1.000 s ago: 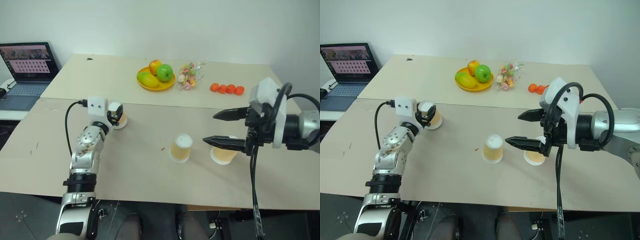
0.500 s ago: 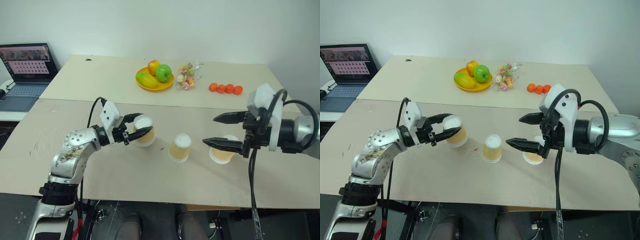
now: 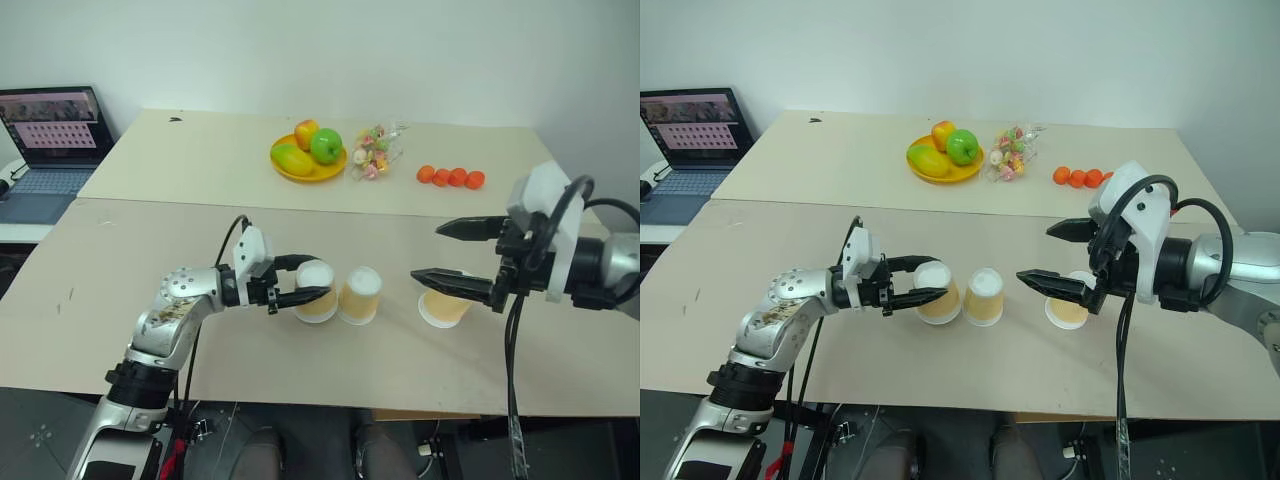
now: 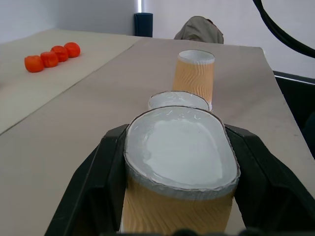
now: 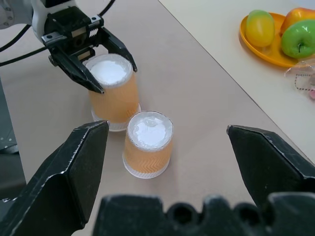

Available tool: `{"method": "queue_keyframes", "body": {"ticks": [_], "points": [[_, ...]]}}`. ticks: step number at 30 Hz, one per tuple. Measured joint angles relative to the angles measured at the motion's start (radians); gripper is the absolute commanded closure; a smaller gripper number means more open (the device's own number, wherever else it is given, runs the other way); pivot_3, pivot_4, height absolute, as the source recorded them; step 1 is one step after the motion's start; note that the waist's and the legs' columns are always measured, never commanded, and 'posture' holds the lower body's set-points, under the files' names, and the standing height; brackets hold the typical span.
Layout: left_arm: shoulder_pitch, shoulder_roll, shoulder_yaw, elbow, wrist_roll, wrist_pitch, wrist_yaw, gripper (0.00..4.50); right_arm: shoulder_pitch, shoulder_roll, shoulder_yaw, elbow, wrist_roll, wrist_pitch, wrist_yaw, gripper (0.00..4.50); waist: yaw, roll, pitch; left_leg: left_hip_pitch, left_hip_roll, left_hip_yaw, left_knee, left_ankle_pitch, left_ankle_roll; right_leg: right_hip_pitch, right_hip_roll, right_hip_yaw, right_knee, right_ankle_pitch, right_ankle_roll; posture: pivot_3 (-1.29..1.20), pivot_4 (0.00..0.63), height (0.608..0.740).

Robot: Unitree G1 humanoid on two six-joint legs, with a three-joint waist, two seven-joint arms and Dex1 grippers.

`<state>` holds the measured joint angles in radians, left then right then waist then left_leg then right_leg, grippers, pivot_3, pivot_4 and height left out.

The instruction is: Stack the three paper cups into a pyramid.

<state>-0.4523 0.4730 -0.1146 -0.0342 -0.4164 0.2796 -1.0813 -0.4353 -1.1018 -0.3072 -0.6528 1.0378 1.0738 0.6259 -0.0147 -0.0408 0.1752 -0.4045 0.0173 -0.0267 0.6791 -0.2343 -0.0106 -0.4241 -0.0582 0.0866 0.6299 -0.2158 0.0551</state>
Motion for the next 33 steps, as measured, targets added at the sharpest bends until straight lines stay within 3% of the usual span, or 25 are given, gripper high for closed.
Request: {"method": "queue_keyframes", "body": {"ticks": [6, 21, 23, 24, 26, 33], "points": [[-0.018, -0.007, -0.019, 0.076, 0.046, -0.077, -0.033, 2.07, 0.032, -0.021, -0.073, -0.037, 0.056, 0.030, -0.042, 0.00, 0.000, 0.000, 0.000, 0.000, 0.000, 0.000, 0.000, 0.000, 0.000, 0.000, 0.000, 0.000, 0.000, 0.000, 0.000, 0.00, 0.150, 0.734], [-0.038, -0.038, -0.033, 0.166, 0.082, -0.144, -0.073, 2.07, 0.064, -0.056, -0.102, -0.054, 0.125, 0.042, -0.099, 0.00, 0.000, 0.000, 0.000, 0.000, 0.000, 0.000, 0.000, 0.000, 0.000, 0.000, 0.000, 0.000, 0.000, 0.000, 0.000, 0.00, 0.150, 0.734], [-0.038, -0.045, -0.033, 0.166, 0.082, -0.144, -0.072, 1.08, 0.063, -0.063, -0.102, -0.053, 0.126, 0.042, -0.104, 0.00, 0.000, 0.000, 0.000, 0.000, 0.000, 0.000, 0.000, 0.000, 0.000, 0.000, 0.000, 0.000, 0.000, 0.000, 0.000, 0.00, 0.150, 0.734], [-0.038, -0.047, -0.033, 0.166, 0.082, -0.144, -0.072, 0.88, 0.062, -0.064, -0.102, -0.053, 0.126, 0.042, -0.104, 0.00, 0.000, 0.000, 0.000, 0.000, 0.000, 0.000, 0.000, 0.000, 0.000, 0.000, 0.000, 0.000, 0.000, 0.000, 0.000, 0.00, 0.150, 0.734], [-0.038, -0.048, -0.033, 0.166, 0.083, -0.144, -0.072, 0.03, 0.062, -0.065, -0.102, -0.053, 0.126, 0.042, -0.104, 0.00, 0.000, 0.000, 0.000, 0.000, 0.000, 0.000, 0.000, 0.000, 0.000, 0.000, 0.000, 0.000, 0.000, 0.000, 0.000, 0.00, 0.150, 0.734], [-0.038, -0.049, -0.033, 0.166, 0.082, -0.143, -0.070, 0.03, 0.059, -0.069, -0.102, -0.052, 0.126, 0.042, -0.104, 0.00, 0.000, 0.000, 0.000, 0.000, 0.000, 0.000, 0.000, 0.000, 0.000, 0.000, 0.000, 0.000, 0.000, 0.000, 0.000, 0.00, 0.150, 0.734]]}}
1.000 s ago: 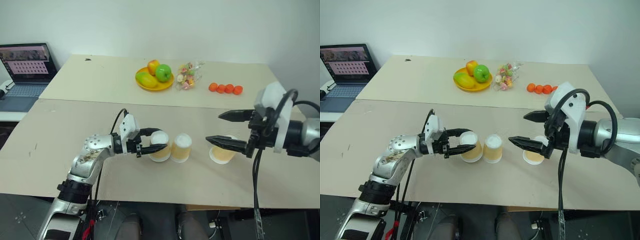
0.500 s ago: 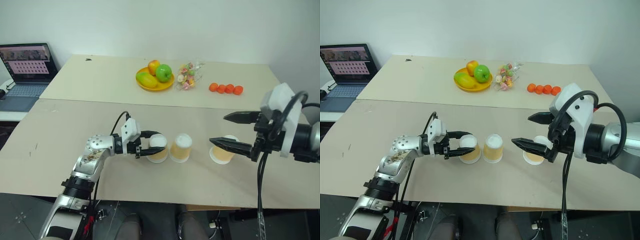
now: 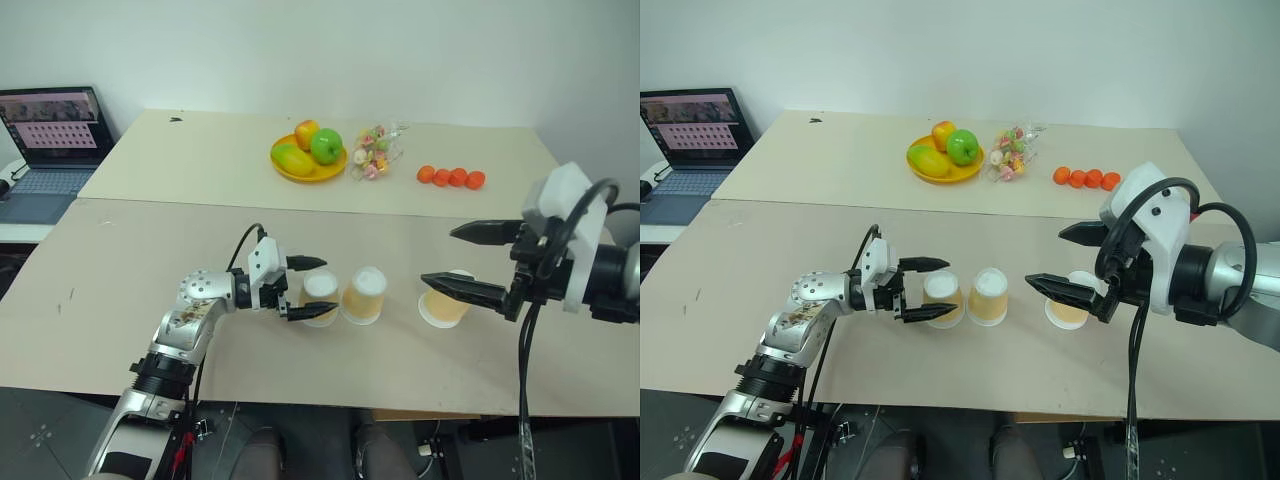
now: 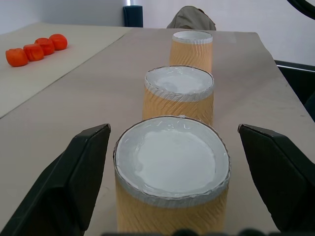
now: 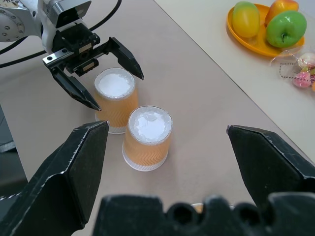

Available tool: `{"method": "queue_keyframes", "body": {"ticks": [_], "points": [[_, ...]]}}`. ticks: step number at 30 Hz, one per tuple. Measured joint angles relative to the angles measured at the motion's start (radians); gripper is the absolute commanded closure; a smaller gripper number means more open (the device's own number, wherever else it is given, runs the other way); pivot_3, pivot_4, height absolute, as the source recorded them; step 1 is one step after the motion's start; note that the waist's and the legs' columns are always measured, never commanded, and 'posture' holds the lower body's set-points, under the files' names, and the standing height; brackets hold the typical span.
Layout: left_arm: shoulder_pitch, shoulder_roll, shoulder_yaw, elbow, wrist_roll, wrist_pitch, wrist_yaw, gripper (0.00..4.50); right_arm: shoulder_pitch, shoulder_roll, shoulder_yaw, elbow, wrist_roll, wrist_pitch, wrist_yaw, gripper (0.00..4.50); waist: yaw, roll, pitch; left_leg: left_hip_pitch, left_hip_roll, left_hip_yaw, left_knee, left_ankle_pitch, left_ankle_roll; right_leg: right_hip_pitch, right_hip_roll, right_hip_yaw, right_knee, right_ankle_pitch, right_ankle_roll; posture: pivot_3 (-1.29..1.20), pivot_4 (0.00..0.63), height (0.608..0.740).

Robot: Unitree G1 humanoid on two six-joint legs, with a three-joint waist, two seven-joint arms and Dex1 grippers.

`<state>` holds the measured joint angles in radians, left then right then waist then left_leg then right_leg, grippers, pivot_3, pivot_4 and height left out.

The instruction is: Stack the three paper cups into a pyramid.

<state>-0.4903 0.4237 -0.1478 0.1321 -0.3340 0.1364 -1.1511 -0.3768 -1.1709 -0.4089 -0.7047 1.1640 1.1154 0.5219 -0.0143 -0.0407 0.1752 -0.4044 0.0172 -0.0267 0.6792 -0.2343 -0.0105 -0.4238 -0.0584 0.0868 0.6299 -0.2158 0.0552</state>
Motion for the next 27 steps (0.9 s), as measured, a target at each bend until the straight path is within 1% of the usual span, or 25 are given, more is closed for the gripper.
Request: {"method": "queue_keyframes", "body": {"ticks": [3, 6, 8, 9, 11, 13, 14, 16, 18, 19, 20, 21, 23, 24, 26, 27], "points": [[-0.007, -0.007, 0.002, 0.000, -0.002, 0.012, 0.011, 0.03, 0.000, 0.000, 0.001, 0.001, -0.001, 0.000, 0.000, 0.00, 0.000, 0.000, 0.000, 0.000, 0.000, 0.000, 0.000, 0.000, 0.000, 0.000, 0.000, 0.000, 0.000, 0.000, 0.000, 0.00, 0.150, 0.734], [-0.045, -0.036, 0.017, -0.024, -0.033, 0.086, 0.059, 0.03, 0.000, 0.000, 0.003, 0.006, -0.002, -0.001, 0.000, 0.00, 0.001, 0.000, 0.000, -0.001, 0.000, 0.000, 0.000, 0.000, 0.000, 0.000, 0.000, 0.000, 0.000, 0.000, 0.000, 0.00, 0.150, 0.734], [-0.122, -0.071, 0.044, -0.057, -0.083, 0.165, 0.118, 0.03, -0.003, 0.001, 0.008, 0.010, -0.002, -0.002, 0.001, 0.00, 0.007, -0.001, 0.000, -0.002, 0.000, -0.001, 0.001, 0.000, 0.000, 0.000, 0.000, -0.001, 0.000, 0.000, 0.000, 0.00, 0.150, 0.734], [-0.188, -0.080, 0.067, -0.079, -0.110, 0.206, 0.153, 0.03, -0.003, 0.001, 0.008, 0.010, -0.002, -0.004, 0.001, 0.00, 0.007, -0.001, 0.000, -0.002, 0.000, -0.001, 0.001, 0.000, 0.000, 0.000, 0.000, -0.001, 0.000, 0.000, 0.001, 0.00, 0.150, 0.734], [-0.275, -0.073, 0.113, -0.116, -0.155, 0.269, 0.190, 0.03, 0.009, 0.004, 0.004, 0.009, -0.003, -0.004, 0.000, 0.00, 0.003, 0.000, 0.000, -0.001, 0.000, -0.001, 0.001, 0.000, 0.000, 0.000, 0.000, -0.001, 0.000, 0.000, 0.001, 0.00, 0.150, 0.734], [-0.346, -0.049, 0.144, -0.131, -0.193, 0.337, 0.212, 0.03, 0.078, 0.009, -0.040, 0.007, -0.016, -0.006, 0.006, 0.00, -0.001, 0.000, 0.000, -0.001, -0.001, -0.001, 0.000, 0.000, 0.001, 0.000, 0.000, 0.000, 0.000, -0.001, 0.002, 0.00, 0.150, 0.734], [-0.388, -0.026, 0.168, -0.123, -0.220, 0.389, 0.230, 0.03, 0.164, 0.015, -0.104, 0.006, -0.056, -0.005, 0.019, 0.00, 0.000, 0.000, 0.000, -0.002, -0.001, -0.001, 0.000, 0.000, 0.001, 0.000, 0.000, 0.000, 0.000, -0.001, 0.002, 0.00, 0.150, 0.734], [-0.427, 0.018, 0.217, -0.114, -0.239, 0.438, 0.251, 0.03, 0.259, 0.037, -0.193, 0.017, -0.119, -0.004, 0.028, 0.00, -0.001, 0.000, 0.000, -0.002, -0.001, -0.001, 0.000, 0.000, 0.001, -0.001, 0.000, 0.000, 0.000, -0.001, 0.002, 0.00, 0.150, 0.734], [-0.467, 0.045, 0.253, -0.111, -0.265, 0.486, 0.267, 0.03, 0.354, 0.098, -0.297, 0.030, -0.183, -0.029, 0.039, 0.00, 0.002, 0.000, 0.000, -0.001, -0.001, -0.001, 0.000, 0.000, 0.001, 0.001, 0.000, -0.001, 0.000, -0.001, 0.002, 0.00, 0.150, 0.734], [-0.481, 0.049, 0.261, -0.111, -0.279, 0.508, 0.271, 0.03, 0.393, 0.129, -0.330, 0.029, -0.206, -0.045, 0.045, 0.00, 0.002, 0.000, 0.000, 0.000, -0.001, -0.001, 0.000, 0.000, 0.001, 0.001, 0.000, -0.001, 0.000, -0.001, 0.002, 0.00, 0.150, 0.734], [-0.498, 0.048, 0.266, -0.113, -0.308, 0.552, 0.276, 0.03, 0.466, 0.178, -0.370, 0.024, -0.246, -0.085, 0.057, 0.00, 0.007, 0.000, 0.000, 0.000, -0.001, -0.002, 0.000, 0.000, 0.001, 0.002, 0.000, -0.001, 0.000, -0.001, 0.003, 0.00, 0.150, 0.734], [-0.502, 0.053, 0.271, -0.116, -0.329, 0.580, 0.277, 0.03, 0.508, 0.217, -0.384, 0.023, -0.271, -0.105, 0.066, 0.00, 0.009, 0.000, 0.000, 0.000, -0.001, -0.002, 0.001, 0.000, 0.001, 0.002, 0.000, -0.002, 0.000, -0.002, 0.005, 0.00, 0.150, 0.734], [-0.505, 0.056, 0.274, -0.117, -0.359, 0.634, 0.277, 0.03, 0.575, 0.277, -0.392, 0.025, -0.319, -0.147, 0.079, 0.00, 0.005, 0.001, 0.000, 0.000, -0.002, -0.001, 0.001, 0.000, 0.001, 0.002, 0.000, 0.000, 0.001, -0.003, 0.006, 0.00, 0.150, 0.734], [-0.499, 0.067, 0.257, -0.136, -0.374, 0.660, 0.262, 0.03, 0.616, 0.312, -0.391, 0.017, -0.351, -0.196, 0.084, 0.00, 0.002, 0.001, 0.000, 0.001, -0.001, -0.001, 0.001, 0.000, 0.001, 0.002, 0.000, 0.000, 0.001, -0.004, 0.008, 0.00, 0.150, 0.734], [-0.460, 0.098, 0.207, -0.212, -0.408, 0.715, 0.204, 0.03, 0.687, 0.419, -0.360, 0.006, -0.414, -0.286, 0.085, 0.00, -0.001, 0.001, -0.001, 0.002, 0.000, -0.001, 0.000, 0.000, 0.001, 0.002, 0.001, 0.000, 0.001, -0.005, 0.008, 0.00, 0.150, 0.734], [-0.449, 0.102, 0.190, -0.225, -0.415, 0.729, 0.188, 0.03, 0.704, 0.446, -0.335, 0.010, -0.436, -0.310, 0.085, 0.00, -0.004, 0.002, -0.001, 0.002, 0.000, 0.000, 0.000, 0.000, 0.001, 0.001, 0.001, 0.001, 0.001, -0.005, 0.008, 0.00, 0.150, 0.734]]}}
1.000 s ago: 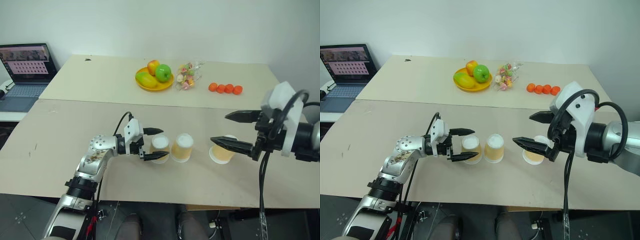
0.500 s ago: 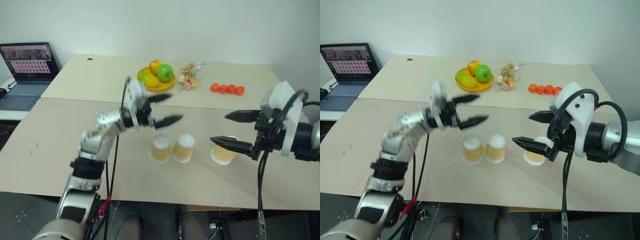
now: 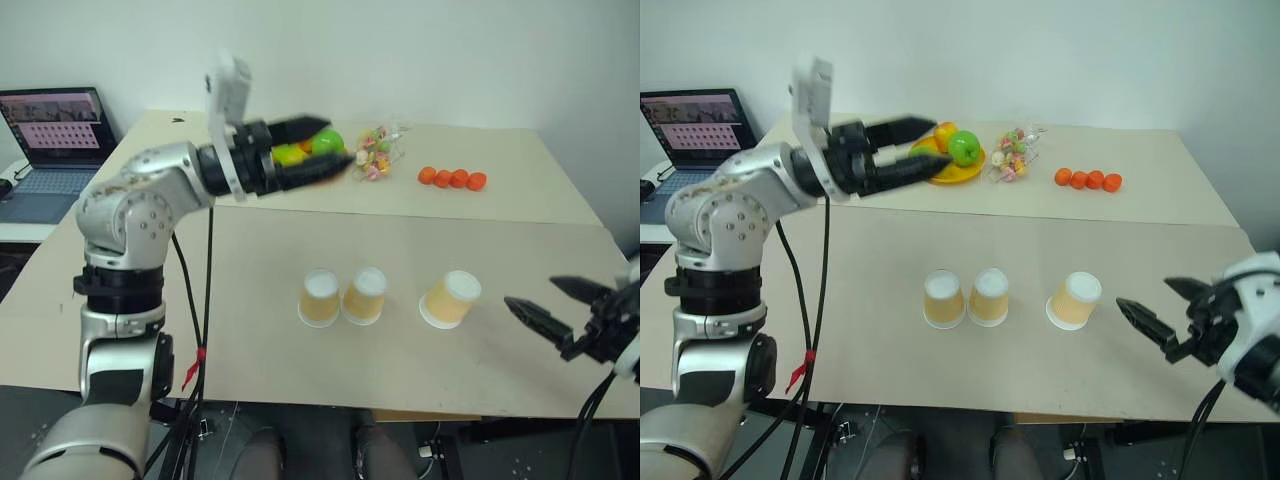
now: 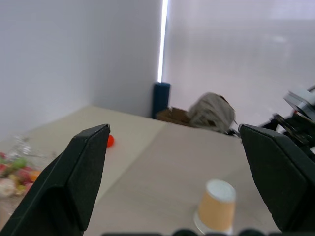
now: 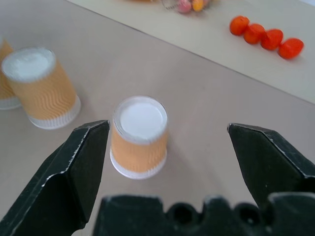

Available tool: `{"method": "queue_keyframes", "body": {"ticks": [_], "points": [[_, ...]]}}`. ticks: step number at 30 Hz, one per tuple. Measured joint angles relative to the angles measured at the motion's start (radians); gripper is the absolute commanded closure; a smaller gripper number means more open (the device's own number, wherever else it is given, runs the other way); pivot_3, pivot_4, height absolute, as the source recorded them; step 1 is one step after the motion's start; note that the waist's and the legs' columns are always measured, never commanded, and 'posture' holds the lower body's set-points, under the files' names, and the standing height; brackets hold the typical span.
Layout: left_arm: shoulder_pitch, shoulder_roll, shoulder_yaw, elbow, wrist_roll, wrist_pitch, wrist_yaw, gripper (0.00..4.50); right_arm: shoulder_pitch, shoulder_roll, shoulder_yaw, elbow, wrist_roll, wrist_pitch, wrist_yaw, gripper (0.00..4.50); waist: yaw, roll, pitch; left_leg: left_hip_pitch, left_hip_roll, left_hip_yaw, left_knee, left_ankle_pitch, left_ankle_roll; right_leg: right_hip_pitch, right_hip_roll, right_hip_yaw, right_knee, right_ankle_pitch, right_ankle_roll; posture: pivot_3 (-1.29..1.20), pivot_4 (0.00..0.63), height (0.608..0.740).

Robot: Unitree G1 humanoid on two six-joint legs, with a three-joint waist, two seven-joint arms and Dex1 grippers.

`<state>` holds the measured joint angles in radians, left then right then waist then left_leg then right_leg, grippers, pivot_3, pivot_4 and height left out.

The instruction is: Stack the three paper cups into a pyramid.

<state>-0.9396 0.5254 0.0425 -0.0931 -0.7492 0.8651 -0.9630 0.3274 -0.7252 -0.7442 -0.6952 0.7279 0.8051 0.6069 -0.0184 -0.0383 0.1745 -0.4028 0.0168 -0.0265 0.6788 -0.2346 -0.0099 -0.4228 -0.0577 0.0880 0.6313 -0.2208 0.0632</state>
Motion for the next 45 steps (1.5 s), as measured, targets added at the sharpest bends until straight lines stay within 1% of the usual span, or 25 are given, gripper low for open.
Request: {"method": "queue_keyframes", "body": {"ticks": [2, 6, 11, 14, 16, 20, 24, 32, 38, 44, 45], "points": [[0.006, 0.009, -0.039, -0.011, 0.002, 0.019, -0.020, 0.03, 0.019, 0.040, 0.063, 0.013, -0.046, -0.054, 0.003, 0.00, -0.007, 0.001, 0.000, 0.001, 0.000, 0.001, 0.000, 0.000, 0.000, 0.000, 0.000, 0.002, 0.001, 0.000, 0.000, 0.00, 0.150, 0.734], [0.006, 0.028, -0.064, -0.008, 0.044, 0.011, -0.012, 0.03, 0.023, 0.080, 0.173, 0.089, -0.134, -0.168, 0.022, 0.00, -0.016, 0.001, 0.000, 0.005, 0.000, 0.001, 0.000, 0.000, 0.000, 0.003, 0.001, 0.002, 0.001, 0.000, 0.000, 0.00, 0.150, 0.734], [0.005, 0.026, -0.075, -0.009, 0.060, 0.007, -0.008, 0.03, -0.053, 0.089, 0.287, 0.177, -0.196, -0.245, 0.031, 0.00, -0.022, 0.002, 0.000, 0.004, 0.000, 0.001, -0.001, 0.000, 0.000, 0.002, 0.001, 0.003, 0.001, 0.000, -0.001, 0.00, 0.150, 0.734], [0.005, 0.016, -0.111, -0.019, 0.100, -0.012, 0.017, 0.03, -0.130, 0.089, 0.343, 0.256, -0.226, -0.281, 0.039, 0.00, -0.022, 0.001, 0.000, 0.003, -0.001, 0.002, -0.001, 0.000, 0.000, 0.002, 0.001, 0.003, 0.000, 0.003, -0.005, 0.00, 0.150, 0.734], [0.006, 0.013, -0.132, -0.029, 0.125, -0.015, 0.035, 0.03, -0.179, 0.089, 0.378, 0.326, -0.256, -0.310, 0.048, 0.00, -0.021, 0.002, 0.000, 0.003, -0.001, 0.002, -0.001, 0.000, 0.000, 0.002, 0.000, 0.003, 0.000, 0.003, -0.005, 0.00, 0.150, 0.734], [0.008, 0.012, -0.133, -0.030, 0.152, -0.020, 0.063, 0.03, -0.241, 0.084, 0.419, 0.387, -0.283, -0.327, 0.067, 0.00, -0.022, 0.002, 0.000, 0.003, -0.001, 0.001, -0.001, 0.000, 0.000, 0.001, 0.001, 0.003, 0.001, 0.003, -0.005, 0.00, 0.150, 0.734], [0.067, 0.039, -0.142, -0.082, 0.198, -0.070, 0.065, 0.03, -0.308, 0.082, 0.460, 0.442, -0.304, -0.349, 0.089, 0.00, -0.025, 0.002, 0.000, 0.004, -0.001, 0.002, -0.001, 0.000, 0.000, 0.001, 0.001, 0.004, 0.001, 0.003, -0.006, 0.00, 0.150, 0.734], [0.117, 0.055, -0.147, -0.116, 0.217, -0.076, 0.079, 0.03, -0.391, 0.073, 0.502, 0.470, -0.313, -0.353, 0.114, 0.00, -0.022, 0.002, 0.000, 0.004, -0.001, 0.002, -0.001, 0.000, 0.000, 0.001, 0.001, 0.003, 0.001, 0.003, -0.006, 0.00, 0.150, 0.734], [0.125, 0.049, -0.144, -0.118, 0.216, -0.097, 0.075, 0.03, -0.439, 0.068, 0.513, 0.474, -0.313, -0.353, 0.118, 0.00, -0.022, 0.002, 0.000, 0.003, -0.001, 0.002, -0.001, 0.000, 0.000, 0.001, 0.001, 0.003, 0.001, 0.004, -0.006, 0.00, 0.150, 0.734], [0.118, 0.042, -0.138, -0.119, 0.210, -0.130, 0.054, 0.03, -0.470, 0.065, 0.529, 0.534, -0.326, -0.353, 0.135, 0.00, -0.023, 0.002, 0.000, 0.003, -0.001, 0.002, -0.001, 0.000, 0.000, 0.001, 0.001, 0.003, 0.001, 0.004, -0.007, 0.00, 0.150, 0.734], [0.118, 0.042, -0.138, -0.118, 0.212, -0.133, 0.054, 0.00, -0.472, 0.064, 0.530, 0.539, -0.328, -0.354, 0.136, 0.26, -0.023, 0.002, 0.000, 0.003, -0.001, 0.002, -0.001, 0.000, 0.000, 0.001, 0.000, 0.003, 0.001, 0.004, -0.007, 0.00, 0.150, 0.734]]}}
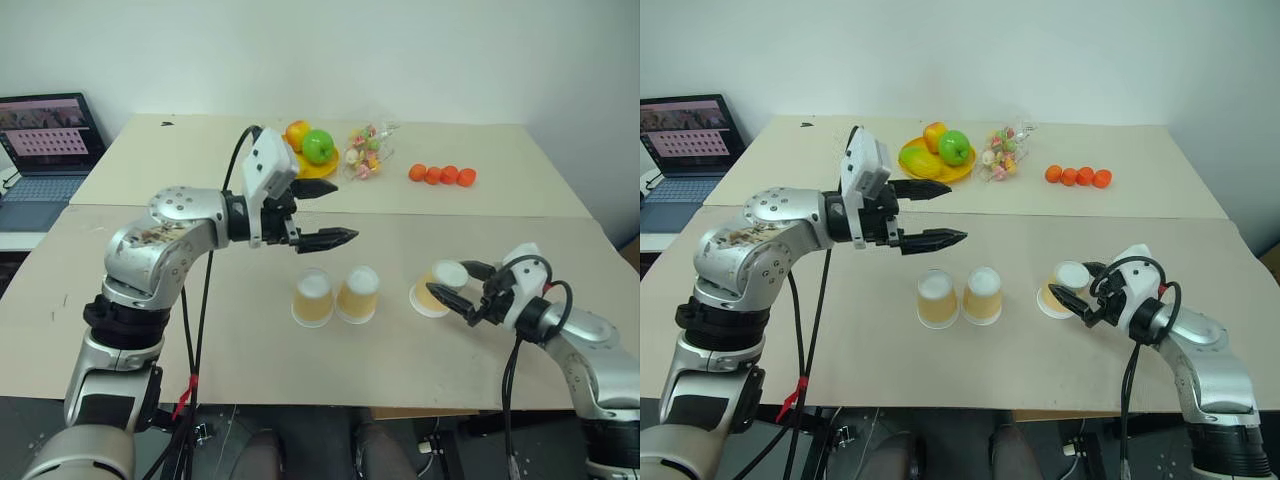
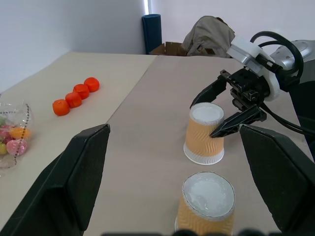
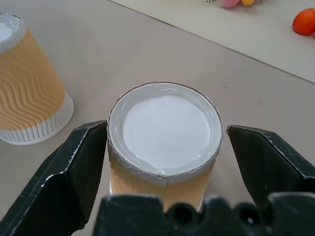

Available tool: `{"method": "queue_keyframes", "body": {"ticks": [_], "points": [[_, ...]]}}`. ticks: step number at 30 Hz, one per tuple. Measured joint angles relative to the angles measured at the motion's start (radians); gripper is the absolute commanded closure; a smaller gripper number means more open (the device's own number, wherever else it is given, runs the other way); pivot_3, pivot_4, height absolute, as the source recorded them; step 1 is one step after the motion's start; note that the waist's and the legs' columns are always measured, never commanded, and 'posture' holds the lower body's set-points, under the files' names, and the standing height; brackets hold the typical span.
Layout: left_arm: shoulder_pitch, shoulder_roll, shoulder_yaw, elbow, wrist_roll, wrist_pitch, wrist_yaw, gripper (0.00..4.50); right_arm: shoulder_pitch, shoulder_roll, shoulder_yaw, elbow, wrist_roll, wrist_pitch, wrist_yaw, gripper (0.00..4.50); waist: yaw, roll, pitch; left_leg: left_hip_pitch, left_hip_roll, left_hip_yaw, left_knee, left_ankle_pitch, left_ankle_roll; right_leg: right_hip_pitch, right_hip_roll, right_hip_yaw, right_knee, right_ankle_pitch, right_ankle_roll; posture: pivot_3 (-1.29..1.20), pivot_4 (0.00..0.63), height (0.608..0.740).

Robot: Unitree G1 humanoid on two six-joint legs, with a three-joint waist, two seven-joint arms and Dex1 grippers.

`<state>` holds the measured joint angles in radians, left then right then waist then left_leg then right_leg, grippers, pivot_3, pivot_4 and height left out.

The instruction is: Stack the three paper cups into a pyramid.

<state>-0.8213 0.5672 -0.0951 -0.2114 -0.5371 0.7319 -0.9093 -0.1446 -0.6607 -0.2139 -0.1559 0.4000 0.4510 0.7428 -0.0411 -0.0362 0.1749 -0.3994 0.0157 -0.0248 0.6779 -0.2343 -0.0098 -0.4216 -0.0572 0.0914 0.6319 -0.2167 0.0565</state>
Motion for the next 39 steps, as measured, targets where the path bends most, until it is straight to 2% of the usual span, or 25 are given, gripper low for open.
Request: {"method": "queue_keyframes", "body": {"ticks": [5, 7, 17, 20, 24, 29, 34, 39], "points": [[0.000, 0.007, -0.001, 0.002, 0.026, -0.029, -0.002, 0.00, -0.010, 0.000, 0.004, 0.028, -0.009, -0.007, 0.003, 1.71, -0.001, 0.000, 0.000, 0.000, 0.000, 0.000, 0.000, 0.000, 0.000, 0.000, 0.000, 0.000, 0.000, 0.000, 0.000, 0.00, 0.150, 0.734], [0.000, 0.011, -0.001, 0.002, 0.027, -0.032, -0.004, 0.00, -0.012, 0.000, 0.005, 0.029, -0.015, -0.008, 0.004, 1.94, -0.001, 0.000, 0.000, 0.000, 0.000, 0.000, 0.000, 0.000, 0.000, 0.000, 0.000, 0.000, 0.000, 0.000, 0.000, 0.00, 0.150, 0.734], [0.008, 0.019, 0.000, 0.005, 0.027, -0.032, -0.004, 0.00, -0.060, -0.019, 0.006, 0.031, -0.016, 0.001, 0.015, 1.94, -0.002, 0.000, 0.000, 0.000, 0.000, 0.000, 0.000, 0.000, 0.000, 0.000, 0.000, 0.000, 0.000, 0.000, 0.000, 0.00, 0.150, 0.734], [0.039, 0.048, 0.001, -0.002, 0.023, -0.030, -0.021, 0.00, -0.096, -0.061, 0.008, -0.002, -0.006, 0.050, 0.019, 1.94, -0.005, 0.001, 0.001, 0.000, 0.000, 0.000, 0.000, 0.000, 0.000, -0.001, 0.000, 0.001, 0.001, 0.000, 0.000, 0.00, 0.150, 0.734], [0.113, 0.102, 0.011, -0.016, 0.020, -0.024, -0.051, 0.00, -0.207, -0.127, 0.015, -0.091, 0.019, 0.163, 0.019, 1.94, -0.007, 0.001, 0.001, 0.001, 0.001, 0.000, 0.000, 0.000, 0.000, -0.001, 0.001, 0.000, 0.001, 0.000, 0.000, 0.00, 0.150, 0.734], [0.242, 0.179, 0.036, -0.014, 0.044, -0.067, -0.078, 0.00, -0.413, -0.158, 0.131, -0.199, 0.066, 0.316, 0.040, 1.94, -0.008, 0.002, 0.001, 0.000, 0.001, 0.000, 0.000, 0.000, 0.000, -0.002, 0.001, 0.000, 0.001, 0.000, 0.000, 0.00, 0.150, 0.734], [0.291, 0.179, 0.050, -0.016, 0.063, -0.100, -0.064, 0.00, -0.615, -0.129, 0.221, -0.221, 0.139, 0.450, 0.060, 1.94, 0.008, 0.001, 0.002, -0.004, 0.001, -0.002, 0.000, 0.000, 0.000, -0.002, -0.001, -0.003, -0.001, 0.000, 0.000, 0.00, 0.150, 0.734], [0.311, 0.158, 0.052, -0.021, 0.065, -0.116, -0.040, 0.00, -0.714, -0.087, 0.276, -0.205, 0.195, 0.553, 0.065, 1.94, 0.010, 0.001, 0.002, -0.006, 0.000, -0.002, 0.001, 0.000, 0.000, -0.004, -0.002, -0.004, -0.001, 0.001, -0.001, 0.00, 0.150, 0.734]]}}
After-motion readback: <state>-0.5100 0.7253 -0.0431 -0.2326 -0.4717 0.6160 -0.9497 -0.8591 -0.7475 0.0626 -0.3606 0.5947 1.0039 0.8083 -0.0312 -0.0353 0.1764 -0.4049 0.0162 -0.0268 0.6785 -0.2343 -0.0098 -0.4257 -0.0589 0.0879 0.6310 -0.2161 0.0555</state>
